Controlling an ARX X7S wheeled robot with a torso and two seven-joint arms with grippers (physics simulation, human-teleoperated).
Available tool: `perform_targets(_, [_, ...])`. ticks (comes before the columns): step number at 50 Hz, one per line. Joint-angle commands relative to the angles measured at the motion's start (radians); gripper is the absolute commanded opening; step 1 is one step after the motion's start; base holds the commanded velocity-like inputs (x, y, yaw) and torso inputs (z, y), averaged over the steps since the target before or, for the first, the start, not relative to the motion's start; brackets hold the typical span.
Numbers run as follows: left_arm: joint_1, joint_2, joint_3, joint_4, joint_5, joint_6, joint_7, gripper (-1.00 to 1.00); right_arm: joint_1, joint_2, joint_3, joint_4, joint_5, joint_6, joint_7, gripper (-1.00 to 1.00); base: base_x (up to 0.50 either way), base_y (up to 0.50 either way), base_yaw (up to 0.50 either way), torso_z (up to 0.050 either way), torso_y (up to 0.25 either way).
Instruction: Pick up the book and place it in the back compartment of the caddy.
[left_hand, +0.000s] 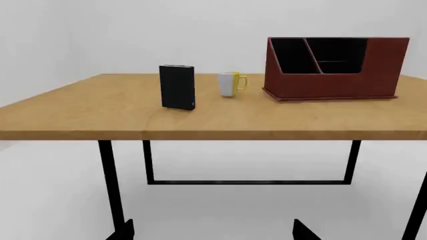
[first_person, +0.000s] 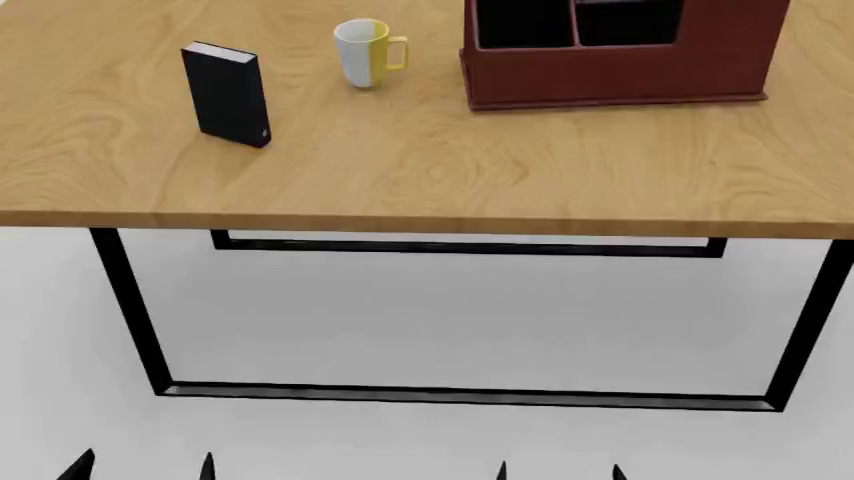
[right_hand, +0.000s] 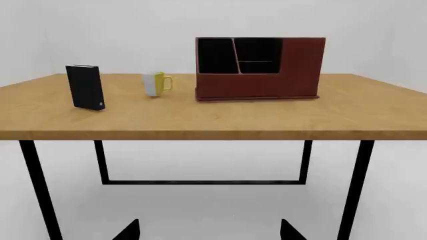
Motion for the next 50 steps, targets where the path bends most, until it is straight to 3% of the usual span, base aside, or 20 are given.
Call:
perform_targets(1, [0.003,-0.051,0.059,0.009,-0.051,-0.003,-0.059,1.0,0.0,0.151,-0.241,0.007,0.198,-0.035,0.235,1.0,0.0,0.0,0.0,0.0,0.0])
perform_targets(2, [0.0,-0.049,0.06,-0.001,-0.057,0.004,-0.063,1.0,0.024,0.2,-0.238,0.009,0.202,-0.034,0.234,1.0,0.0,0.0,0.0,0.0,0.0])
perform_targets(18, [0.004,-0.07,0.107,0.036,-0.082,0.011,-0.08,1.0,0.023,0.209,-0.252,0.003,0.197,-0.034,0.241,1.0,0.0,0.0,0.0,0.0,0.0])
perform_targets(50, [-0.019,-0.12,0.161,0.062,-0.103,-0.007,-0.102,1.0,0.031,0.22,-0.264,-0.014,0.205,-0.026,0.26,1.0,0.0,0.0,0.0,0.049,0.0])
